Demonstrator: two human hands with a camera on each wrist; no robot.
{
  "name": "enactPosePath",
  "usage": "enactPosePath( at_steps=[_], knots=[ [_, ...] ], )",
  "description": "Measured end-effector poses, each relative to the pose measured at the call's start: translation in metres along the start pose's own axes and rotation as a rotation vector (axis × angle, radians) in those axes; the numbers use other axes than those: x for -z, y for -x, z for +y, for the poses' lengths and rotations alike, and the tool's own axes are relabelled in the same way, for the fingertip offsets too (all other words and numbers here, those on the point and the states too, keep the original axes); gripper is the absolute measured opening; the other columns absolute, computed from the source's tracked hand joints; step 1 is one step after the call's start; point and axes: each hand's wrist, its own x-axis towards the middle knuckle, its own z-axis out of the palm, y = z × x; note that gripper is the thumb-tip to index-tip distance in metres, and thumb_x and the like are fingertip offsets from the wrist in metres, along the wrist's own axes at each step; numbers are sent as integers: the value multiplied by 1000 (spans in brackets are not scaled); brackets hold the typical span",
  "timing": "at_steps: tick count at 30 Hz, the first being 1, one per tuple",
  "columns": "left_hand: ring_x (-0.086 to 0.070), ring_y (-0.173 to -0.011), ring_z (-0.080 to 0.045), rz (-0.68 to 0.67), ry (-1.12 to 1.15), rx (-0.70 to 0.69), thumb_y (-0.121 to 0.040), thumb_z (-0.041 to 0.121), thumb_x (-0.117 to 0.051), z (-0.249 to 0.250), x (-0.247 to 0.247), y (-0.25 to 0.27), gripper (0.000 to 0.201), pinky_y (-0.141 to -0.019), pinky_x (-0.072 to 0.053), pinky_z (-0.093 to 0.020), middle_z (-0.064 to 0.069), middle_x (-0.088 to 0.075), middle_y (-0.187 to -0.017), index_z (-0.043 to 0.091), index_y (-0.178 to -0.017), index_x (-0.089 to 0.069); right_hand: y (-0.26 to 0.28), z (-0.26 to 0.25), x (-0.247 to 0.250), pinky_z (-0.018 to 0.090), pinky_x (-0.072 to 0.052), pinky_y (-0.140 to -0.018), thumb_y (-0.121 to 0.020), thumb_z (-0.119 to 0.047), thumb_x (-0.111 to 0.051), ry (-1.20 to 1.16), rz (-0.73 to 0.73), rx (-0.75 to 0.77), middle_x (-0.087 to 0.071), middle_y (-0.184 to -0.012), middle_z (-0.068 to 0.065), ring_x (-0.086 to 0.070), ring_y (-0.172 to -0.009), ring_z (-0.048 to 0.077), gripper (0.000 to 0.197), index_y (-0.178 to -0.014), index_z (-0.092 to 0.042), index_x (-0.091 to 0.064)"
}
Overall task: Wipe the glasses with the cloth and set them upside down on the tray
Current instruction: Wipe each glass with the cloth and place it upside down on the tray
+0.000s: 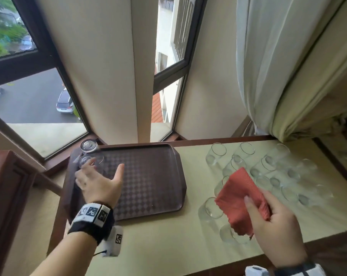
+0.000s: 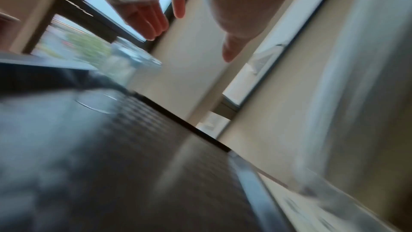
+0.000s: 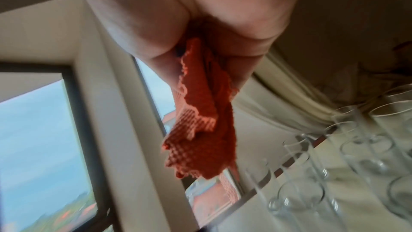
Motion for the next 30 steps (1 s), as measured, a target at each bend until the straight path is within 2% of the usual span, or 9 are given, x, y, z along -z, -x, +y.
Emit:
enactPosePath(
  at_steps=[3,5,8,12,19,22,25,28,30],
  knots=[
    [-50,-115,-14,-366,51,-384,-76,59,-86,18,-25,90,85,-101,-46,-33,8,-50,-122,26,-144,-47,-11,16,28,25,-46,-57,-93,-20,-69,-23,47,-70,-68,-73,-18,-62,-75,-2,13,-86,-31,-69],
    [-45,-123,-6,-686,-61,-557,-73,71,-81,31,-50,136,98,-107,-45,-28,17,-45,-134,36,-153,-36,-19,28,43,26,-46,-59,-93,-20,-69,-23,55,-93,-68,-69,-17,-62,-74,-4,5,-93,-23,-74],
    [-30,-148,-14,-889,-221,-636,-78,69,-79,42,-97,176,116,-126,-29,-31,12,-26,-164,34,-166,-12,-28,42,59,14,-46,-58,-94,-19,-68,-58,21,-94,-73,-81,-15,-63,-79,-9,16,-108,-23,-75],
    [-27,-157,-21,-885,-326,-602,-89,52,-76,50,-145,193,111,-129,-22,-31,4,-21,-174,27,-169,-3,-37,55,74,9,-47,-55,-96,-20,-65,-142,-80,-109,-73,-77,-17,-66,-74,-5,16,-107,-27,-74],
    [-64,-122,-11,-768,-59,-268,-78,52,-83,48,-167,203,70,-103,-48,-27,16,-63,-129,31,-134,-47,-48,69,80,3,-45,-65,-98,-19,-63,-215,-178,-46,-71,-87,-30,-65,-84,-12,19,-105,-35,-71],
    [-71,-109,-10,-628,303,-54,-55,62,-89,58,-138,197,79,-96,-58,-35,11,-72,-115,36,-121,-57,-53,67,81,5,-47,-61,-100,-21,-60,-261,-226,-54,-73,-84,-23,-65,-80,-10,18,-99,-35,-70],
    [-75,-109,-12,-580,634,33,-54,56,-95,98,-86,187,86,-94,-59,-39,0,-78,-117,32,-131,-64,-60,53,78,7,-48,-58,-102,-20,-58,-307,-252,-19,-74,-82,-10,-67,-78,-7,16,-98,-29,-71],
    [-75,-110,-23,-643,880,-17,-64,49,-95,147,-30,178,89,-98,-56,-43,-9,-78,-120,17,-140,-62,-71,18,68,8,-52,-74,-102,-28,-55,-318,-169,124,-74,-102,-17,-67,-94,-7,24,-122,-28,-68],
    [-72,-103,-26,-675,1000,-81,-62,58,-96,179,3,179,76,-96,-56,-41,-15,-76,-116,15,-121,-76,-77,-15,62,6,-50,-87,-101,-34,-54,-360,-129,261,-67,-123,-21,-61,-107,-15,42,-143,-31,-55]
  ],
)
